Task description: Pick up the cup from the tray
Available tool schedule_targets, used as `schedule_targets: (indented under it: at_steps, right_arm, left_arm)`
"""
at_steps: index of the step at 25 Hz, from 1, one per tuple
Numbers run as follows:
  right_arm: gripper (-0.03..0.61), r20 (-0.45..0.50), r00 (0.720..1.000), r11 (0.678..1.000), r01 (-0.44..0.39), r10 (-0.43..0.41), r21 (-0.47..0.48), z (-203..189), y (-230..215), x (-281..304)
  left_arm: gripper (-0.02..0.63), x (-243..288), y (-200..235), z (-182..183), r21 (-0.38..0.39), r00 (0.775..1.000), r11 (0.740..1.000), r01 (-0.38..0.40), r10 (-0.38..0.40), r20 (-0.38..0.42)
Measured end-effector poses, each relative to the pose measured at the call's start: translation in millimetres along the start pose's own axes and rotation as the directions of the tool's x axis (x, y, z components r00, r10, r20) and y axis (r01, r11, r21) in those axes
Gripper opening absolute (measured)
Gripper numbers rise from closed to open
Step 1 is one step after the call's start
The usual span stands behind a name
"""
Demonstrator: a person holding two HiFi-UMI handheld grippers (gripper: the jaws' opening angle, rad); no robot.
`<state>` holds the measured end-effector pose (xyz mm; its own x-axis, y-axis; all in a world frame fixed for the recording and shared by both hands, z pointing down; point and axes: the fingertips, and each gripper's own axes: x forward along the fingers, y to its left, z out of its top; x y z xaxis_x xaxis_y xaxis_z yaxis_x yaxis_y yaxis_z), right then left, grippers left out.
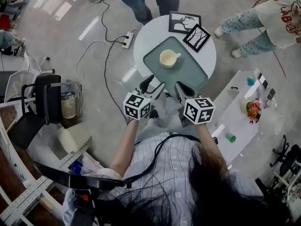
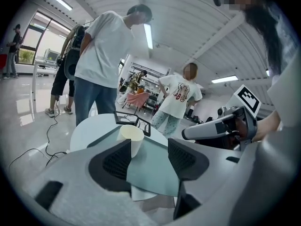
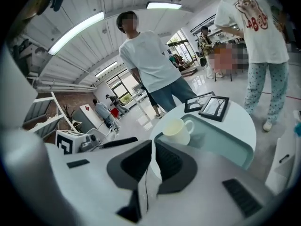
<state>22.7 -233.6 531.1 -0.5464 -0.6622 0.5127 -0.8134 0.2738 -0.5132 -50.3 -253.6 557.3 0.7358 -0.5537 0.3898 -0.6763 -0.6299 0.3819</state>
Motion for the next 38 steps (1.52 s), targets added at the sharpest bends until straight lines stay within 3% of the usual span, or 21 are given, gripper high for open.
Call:
schedule_targets:
  at_steps: [7, 16, 23, 38]
  right_arm:
    - [0.041, -0.076, 0.997, 1.0, -0.027, 0.027, 0.0, 5, -30, 25]
    - [0.043, -0.136, 0.991, 0.999, -0.014, 0.019, 0.037, 7, -75, 40]
    - [0.043, -0.155, 0.988, 0.998, 0.01, 0.001, 0.069, 6, -99, 45]
    - [0.041, -0.173, 0.985, 0.992, 0.021, 0.001, 0.126, 0, -106, 51]
  left_arm:
    - [0.241, 45, 24, -8, 0.007, 0.998, 0.999, -0.039, 0.039, -0.048]
    - [0.431, 103, 45, -25, 0.075, 0.994, 0.997, -0.037, 0.045, -0.099]
    - [0.456, 131, 66, -25, 0.08, 0.994, 0.995, -0.054, 0.061, -0.088]
    - [0.476, 169, 71, -29, 0.222, 0.991, 0.973, -0.063, 0.088, -0.103]
